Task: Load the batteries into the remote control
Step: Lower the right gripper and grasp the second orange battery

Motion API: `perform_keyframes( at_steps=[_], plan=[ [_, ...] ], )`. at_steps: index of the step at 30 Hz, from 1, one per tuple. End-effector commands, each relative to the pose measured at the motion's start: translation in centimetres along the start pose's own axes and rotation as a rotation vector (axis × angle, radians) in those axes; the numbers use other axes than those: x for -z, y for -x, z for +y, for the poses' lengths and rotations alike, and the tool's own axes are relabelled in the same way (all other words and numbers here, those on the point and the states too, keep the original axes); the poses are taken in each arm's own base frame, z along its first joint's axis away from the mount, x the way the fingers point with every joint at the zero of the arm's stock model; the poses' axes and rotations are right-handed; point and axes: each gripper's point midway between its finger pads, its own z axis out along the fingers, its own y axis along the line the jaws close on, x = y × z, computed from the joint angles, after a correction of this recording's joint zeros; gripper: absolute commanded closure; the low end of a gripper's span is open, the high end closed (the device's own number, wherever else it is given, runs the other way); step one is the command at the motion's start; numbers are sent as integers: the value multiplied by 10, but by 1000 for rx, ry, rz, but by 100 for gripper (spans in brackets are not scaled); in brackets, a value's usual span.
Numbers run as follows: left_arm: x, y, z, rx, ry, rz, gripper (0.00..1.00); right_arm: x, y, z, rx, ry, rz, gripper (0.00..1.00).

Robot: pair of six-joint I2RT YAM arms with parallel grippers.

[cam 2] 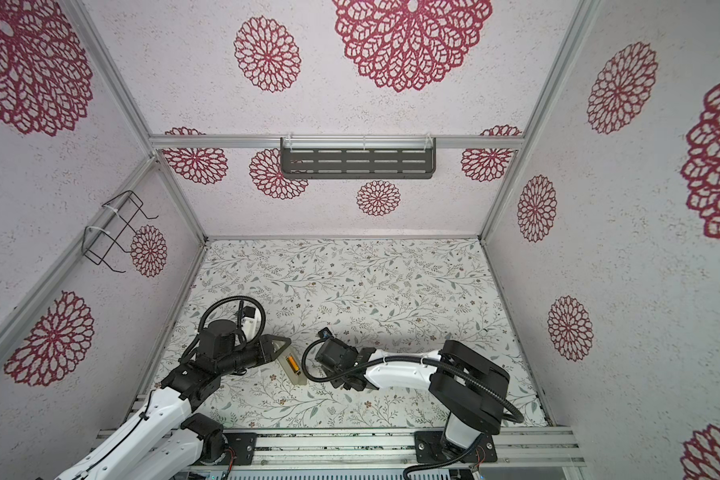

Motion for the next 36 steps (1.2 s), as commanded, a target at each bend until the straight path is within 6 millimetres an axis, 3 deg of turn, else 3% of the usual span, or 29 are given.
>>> perform_keyframes(
  at_steps=[1,6,20,36],
  plan=[
    [1,9,-6,-16,-23,-32,100,3,19,7,-36,22,-42,41],
    [1,8,-6,-15,-23,-29,100,-3,13,7,-36,18,-26,43],
    [2,7,-6,-12,-34,-34,100,-9,-5,2,-64,16,10,62],
    [3,8,-7,-9,-38,-40,100,-6,-18,-13,-52,-31,34,72]
  ],
)
